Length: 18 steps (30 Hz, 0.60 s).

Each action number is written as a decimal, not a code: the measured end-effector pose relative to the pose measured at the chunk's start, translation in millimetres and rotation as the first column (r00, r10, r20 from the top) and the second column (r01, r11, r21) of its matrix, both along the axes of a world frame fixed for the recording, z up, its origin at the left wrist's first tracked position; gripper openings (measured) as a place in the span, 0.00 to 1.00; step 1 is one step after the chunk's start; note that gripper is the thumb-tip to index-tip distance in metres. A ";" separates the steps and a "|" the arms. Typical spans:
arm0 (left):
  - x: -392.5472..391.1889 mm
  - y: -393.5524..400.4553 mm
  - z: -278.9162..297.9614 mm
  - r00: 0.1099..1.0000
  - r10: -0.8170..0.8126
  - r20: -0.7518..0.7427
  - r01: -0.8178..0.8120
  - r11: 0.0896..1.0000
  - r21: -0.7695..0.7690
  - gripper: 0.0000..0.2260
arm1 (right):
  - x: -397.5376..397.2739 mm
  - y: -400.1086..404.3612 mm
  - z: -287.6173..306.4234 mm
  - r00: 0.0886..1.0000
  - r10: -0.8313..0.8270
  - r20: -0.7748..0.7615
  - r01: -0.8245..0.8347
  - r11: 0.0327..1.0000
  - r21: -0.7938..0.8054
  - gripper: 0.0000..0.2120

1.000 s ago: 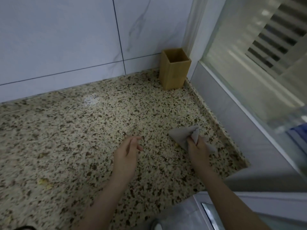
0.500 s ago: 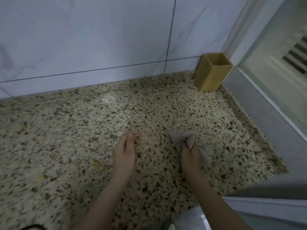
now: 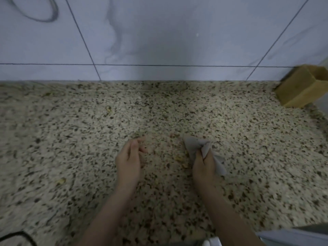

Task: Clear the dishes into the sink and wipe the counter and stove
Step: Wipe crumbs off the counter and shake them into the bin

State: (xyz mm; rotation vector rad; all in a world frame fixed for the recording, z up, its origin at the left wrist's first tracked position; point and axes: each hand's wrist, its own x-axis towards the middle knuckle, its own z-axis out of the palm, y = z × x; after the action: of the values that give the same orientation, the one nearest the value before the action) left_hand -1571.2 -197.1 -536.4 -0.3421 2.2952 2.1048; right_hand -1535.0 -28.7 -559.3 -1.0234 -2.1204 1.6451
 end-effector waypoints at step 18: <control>-8.8 -88.6 29.1 0.997 0.069 -0.034 -0.069 0.998 0.001 0.13 | -26.4 -87.0 10.7 0.995 0.030 0.095 0.009 0.924 -0.383 0.23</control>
State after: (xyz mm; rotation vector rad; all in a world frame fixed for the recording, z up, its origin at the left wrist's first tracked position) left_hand -1580.0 -285.7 -507.3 -0.3950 2.3355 2.1582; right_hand -1561.4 -115.7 -548.5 -1.2275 -1.9015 2.1112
